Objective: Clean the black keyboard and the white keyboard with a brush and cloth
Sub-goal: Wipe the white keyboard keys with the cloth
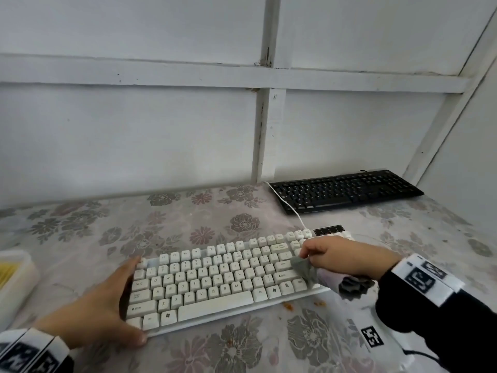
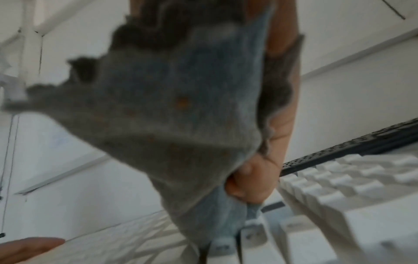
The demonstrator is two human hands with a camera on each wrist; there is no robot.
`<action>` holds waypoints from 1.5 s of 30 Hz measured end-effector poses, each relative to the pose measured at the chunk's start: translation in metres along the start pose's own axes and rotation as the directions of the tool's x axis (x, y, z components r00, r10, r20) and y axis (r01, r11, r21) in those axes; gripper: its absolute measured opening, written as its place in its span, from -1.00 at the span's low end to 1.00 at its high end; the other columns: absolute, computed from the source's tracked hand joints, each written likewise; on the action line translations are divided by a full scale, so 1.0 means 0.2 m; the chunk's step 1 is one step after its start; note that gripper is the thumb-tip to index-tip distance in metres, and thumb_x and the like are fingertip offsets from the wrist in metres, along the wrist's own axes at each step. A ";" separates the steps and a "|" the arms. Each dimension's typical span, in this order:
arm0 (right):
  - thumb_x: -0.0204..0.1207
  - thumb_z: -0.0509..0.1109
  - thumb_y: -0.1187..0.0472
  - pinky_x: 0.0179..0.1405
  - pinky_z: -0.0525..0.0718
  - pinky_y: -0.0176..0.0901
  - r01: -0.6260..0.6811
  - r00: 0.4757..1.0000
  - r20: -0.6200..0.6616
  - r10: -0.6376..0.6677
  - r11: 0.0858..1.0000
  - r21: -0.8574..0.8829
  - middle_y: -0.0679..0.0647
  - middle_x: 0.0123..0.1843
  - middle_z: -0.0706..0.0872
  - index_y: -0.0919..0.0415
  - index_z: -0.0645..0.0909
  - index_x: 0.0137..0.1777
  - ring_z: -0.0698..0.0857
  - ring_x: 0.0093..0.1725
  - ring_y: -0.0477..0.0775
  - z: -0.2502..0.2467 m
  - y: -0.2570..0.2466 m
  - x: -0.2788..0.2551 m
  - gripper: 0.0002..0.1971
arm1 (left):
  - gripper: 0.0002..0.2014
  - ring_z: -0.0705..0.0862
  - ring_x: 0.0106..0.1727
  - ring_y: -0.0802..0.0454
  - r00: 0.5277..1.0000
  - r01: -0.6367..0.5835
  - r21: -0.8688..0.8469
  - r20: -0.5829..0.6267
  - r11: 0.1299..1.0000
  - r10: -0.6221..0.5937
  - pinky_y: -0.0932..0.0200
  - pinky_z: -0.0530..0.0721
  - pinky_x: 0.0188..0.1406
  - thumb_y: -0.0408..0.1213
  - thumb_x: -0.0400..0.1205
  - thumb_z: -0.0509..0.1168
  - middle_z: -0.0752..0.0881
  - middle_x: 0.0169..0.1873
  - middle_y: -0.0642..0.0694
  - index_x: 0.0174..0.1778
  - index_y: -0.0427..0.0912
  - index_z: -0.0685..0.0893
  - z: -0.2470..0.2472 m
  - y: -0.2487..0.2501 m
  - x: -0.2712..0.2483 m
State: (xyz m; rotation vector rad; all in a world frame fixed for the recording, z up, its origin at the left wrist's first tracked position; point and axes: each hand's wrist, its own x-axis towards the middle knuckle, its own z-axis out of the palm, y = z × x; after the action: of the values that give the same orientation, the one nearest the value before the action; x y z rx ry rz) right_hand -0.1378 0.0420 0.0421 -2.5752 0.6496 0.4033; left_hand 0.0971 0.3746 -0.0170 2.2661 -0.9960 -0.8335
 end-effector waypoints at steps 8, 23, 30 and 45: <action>0.47 0.38 0.29 0.10 0.63 -0.17 -0.027 0.971 0.229 -0.063 0.927 0.374 0.01 -0.13 0.76 0.14 0.70 -0.02 0.68 -0.14 -0.10 -0.21 0.09 -0.03 -0.87 | 0.52 0.30 0.49 0.17 1.000 0.001 -0.016 0.005 1.000 0.000 0.06 0.23 0.57 0.22 -0.24 0.66 0.23 0.51 0.16 0.56 0.18 -0.16 0.01 0.02 0.00; 0.52 0.28 0.33 -0.06 0.58 -0.26 -0.100 0.995 0.008 0.100 0.995 -0.014 -0.03 -0.09 0.74 0.12 0.74 0.03 0.62 -0.08 -0.06 -0.03 -0.07 0.06 -0.77 | 0.58 0.27 0.50 0.15 1.000 0.009 -0.039 0.019 0.999 -0.008 0.06 0.22 0.57 0.26 -0.30 0.63 0.20 0.53 0.11 0.59 0.07 -0.15 0.01 0.04 -0.01; 0.55 0.29 0.47 -0.23 0.67 -0.35 -0.113 0.989 0.143 0.035 0.803 0.585 0.14 -0.17 0.73 0.32 0.68 -0.06 0.70 -0.30 -0.11 -0.16 0.09 -0.04 -0.86 | 0.58 0.37 0.44 0.13 1.000 0.007 -0.052 0.020 0.999 -0.006 0.00 0.32 0.52 0.25 -0.32 0.64 0.30 0.47 0.12 0.59 0.11 -0.14 0.01 0.03 -0.01; 0.57 0.29 0.39 -0.23 0.56 -0.57 -0.032 0.995 -0.072 0.069 0.904 0.426 -0.07 -0.24 0.69 0.14 0.66 -0.11 0.62 -0.25 -0.21 0.02 0.03 -0.01 -0.83 | 0.59 0.34 0.47 0.11 0.999 0.024 0.001 0.022 1.000 -0.024 0.01 0.29 0.54 0.30 -0.34 0.61 0.25 0.49 0.13 0.58 0.12 -0.15 0.00 0.03 -0.02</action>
State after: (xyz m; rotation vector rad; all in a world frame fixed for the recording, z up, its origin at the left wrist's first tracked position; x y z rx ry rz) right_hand -0.1428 0.0399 0.0380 -2.1702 0.7435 0.1445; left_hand 0.0920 0.3732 -0.0121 2.2776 -0.9812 -0.8705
